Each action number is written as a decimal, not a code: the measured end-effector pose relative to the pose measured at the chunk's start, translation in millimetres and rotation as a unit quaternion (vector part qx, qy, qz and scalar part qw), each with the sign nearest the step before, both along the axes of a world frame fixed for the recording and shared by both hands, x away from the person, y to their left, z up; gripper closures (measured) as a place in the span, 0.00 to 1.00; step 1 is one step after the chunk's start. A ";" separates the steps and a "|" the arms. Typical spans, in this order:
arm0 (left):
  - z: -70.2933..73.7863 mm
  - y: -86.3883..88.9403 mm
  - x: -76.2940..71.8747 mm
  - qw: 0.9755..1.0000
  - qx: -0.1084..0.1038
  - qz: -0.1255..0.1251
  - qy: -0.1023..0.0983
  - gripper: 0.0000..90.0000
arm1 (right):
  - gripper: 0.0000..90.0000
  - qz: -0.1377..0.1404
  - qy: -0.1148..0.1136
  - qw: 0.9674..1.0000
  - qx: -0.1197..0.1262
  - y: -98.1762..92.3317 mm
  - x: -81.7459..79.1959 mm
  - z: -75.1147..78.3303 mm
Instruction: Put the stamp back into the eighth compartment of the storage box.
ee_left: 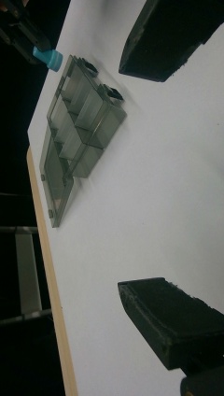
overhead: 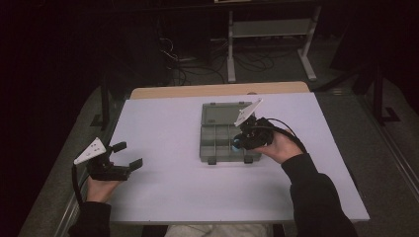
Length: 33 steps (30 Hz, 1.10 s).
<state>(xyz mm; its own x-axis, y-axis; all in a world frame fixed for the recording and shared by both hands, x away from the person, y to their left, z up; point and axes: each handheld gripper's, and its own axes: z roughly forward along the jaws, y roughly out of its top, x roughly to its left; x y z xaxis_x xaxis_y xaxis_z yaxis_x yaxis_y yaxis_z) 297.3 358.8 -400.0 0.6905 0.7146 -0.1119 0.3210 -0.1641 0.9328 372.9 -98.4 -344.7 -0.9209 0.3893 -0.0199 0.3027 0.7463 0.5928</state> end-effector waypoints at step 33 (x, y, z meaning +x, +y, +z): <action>-0.3 0.2 0.3 1.000 0.000 0.001 0.001 0.00 | 0.79 -0.076 0.029 0.997 -0.002 -49.0 22.1 -27.2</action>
<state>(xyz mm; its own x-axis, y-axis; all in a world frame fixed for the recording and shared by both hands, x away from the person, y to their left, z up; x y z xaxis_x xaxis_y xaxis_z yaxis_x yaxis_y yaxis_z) 297.6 359.0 -400.3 0.6885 0.7165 -0.1124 0.3228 -0.1639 0.9321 395.0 -147.4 -371.8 -0.8511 0.5241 0.0307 0.4463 0.6916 0.5679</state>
